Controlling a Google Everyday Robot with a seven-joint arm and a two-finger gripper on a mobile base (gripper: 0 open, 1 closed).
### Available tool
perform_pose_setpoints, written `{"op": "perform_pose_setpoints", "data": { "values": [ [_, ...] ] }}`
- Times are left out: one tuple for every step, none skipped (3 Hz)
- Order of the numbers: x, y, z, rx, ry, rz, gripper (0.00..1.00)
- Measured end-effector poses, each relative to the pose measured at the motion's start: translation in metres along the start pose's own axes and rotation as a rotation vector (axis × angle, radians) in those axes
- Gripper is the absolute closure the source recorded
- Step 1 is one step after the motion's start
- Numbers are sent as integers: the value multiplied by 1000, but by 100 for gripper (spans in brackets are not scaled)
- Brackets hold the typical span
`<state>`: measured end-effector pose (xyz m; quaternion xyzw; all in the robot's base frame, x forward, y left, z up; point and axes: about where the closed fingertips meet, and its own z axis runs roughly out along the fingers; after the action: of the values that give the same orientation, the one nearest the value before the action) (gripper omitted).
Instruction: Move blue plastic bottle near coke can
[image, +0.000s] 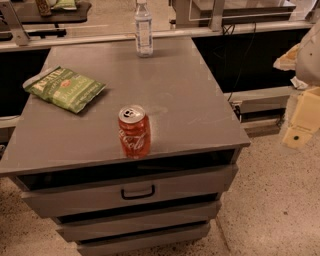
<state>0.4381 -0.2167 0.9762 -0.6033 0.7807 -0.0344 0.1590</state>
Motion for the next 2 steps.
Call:
{"op": "perform_pose_setpoints", "data": {
  "values": [
    [-3, -4, 1, 11, -8, -4, 0],
    [-17, -35, 19, 34, -48, -13, 0]
  ]
}}
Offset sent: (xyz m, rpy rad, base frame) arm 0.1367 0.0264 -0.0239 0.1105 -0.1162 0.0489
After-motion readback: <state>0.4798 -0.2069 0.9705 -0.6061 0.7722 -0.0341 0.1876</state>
